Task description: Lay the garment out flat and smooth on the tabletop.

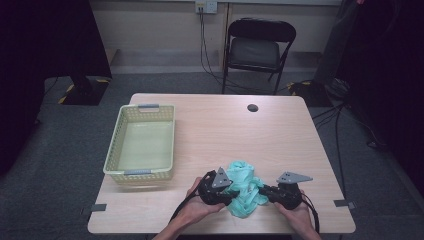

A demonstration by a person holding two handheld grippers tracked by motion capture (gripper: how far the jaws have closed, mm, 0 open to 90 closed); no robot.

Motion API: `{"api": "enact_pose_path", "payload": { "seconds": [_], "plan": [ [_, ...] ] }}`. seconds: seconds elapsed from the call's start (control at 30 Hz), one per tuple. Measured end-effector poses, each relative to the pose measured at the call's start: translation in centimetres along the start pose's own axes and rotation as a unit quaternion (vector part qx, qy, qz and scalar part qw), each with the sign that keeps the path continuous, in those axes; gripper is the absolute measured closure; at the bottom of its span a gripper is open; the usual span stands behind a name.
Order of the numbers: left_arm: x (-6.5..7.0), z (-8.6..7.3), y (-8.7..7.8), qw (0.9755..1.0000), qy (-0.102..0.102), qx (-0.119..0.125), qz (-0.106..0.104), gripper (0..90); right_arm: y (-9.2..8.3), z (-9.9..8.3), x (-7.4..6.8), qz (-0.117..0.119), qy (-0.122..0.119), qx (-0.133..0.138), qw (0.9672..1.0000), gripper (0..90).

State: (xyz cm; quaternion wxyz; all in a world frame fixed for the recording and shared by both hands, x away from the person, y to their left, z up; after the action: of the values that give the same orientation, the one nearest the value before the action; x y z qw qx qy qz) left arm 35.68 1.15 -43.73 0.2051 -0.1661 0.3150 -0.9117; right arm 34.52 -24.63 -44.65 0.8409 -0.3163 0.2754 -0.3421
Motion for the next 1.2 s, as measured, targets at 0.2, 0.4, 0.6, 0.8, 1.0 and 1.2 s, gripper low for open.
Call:
{"api": "enact_pose_path", "payload": {
  "seconds": [0.2,0.4,0.6,0.8,1.0,1.2],
  "plan": [
    [-0.1,-0.4,-0.1,0.9999,-0.005,-0.008,-0.004,66.6,0.0,0.0,0.0,0.0,0.001,0.0,1.0,83.0],
    [-0.5,-0.4,-0.5,0.9996,-0.021,0.003,-0.021,85.9,-0.1,0.0,0.1,-0.001,0.002,0.002,1.0,83.6],
    [-0.5,-0.6,-0.5,0.9993,-0.027,0.005,-0.025,86.6,-0.2,0.1,0.1,0.001,-0.001,0.003,1.0,84.3],
    [-0.2,-0.9,0.0,0.9991,-0.024,-0.011,-0.033,86.6,-0.1,0.0,-0.2,0.002,-0.008,-0.001,1.0,84.6],
    [0.0,-1.6,-0.7,0.9988,-0.029,-0.018,-0.034,86.6,-0.2,-0.2,-0.7,0.016,-0.022,-0.008,0.9996,84.8],
    [0.5,-2.1,-0.7,0.9985,-0.029,-0.035,-0.03,86.6,-0.1,-0.2,-1.1,0.023,-0.033,-0.015,0.9991,84.9]
  ]
}}
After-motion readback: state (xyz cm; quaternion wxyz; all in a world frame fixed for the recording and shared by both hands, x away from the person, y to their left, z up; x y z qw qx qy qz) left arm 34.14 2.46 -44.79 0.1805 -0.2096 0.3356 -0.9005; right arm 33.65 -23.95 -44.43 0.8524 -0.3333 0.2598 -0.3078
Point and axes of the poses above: each handheld gripper's, and its own axes: y roughly forward along the jaws, z roughly out of its top, x roughly to its right, the point moved 1 cm from there along y, roughly forward along the jaws, and after that the axes turned 2 degrees about -x, right-handed, at the moved point
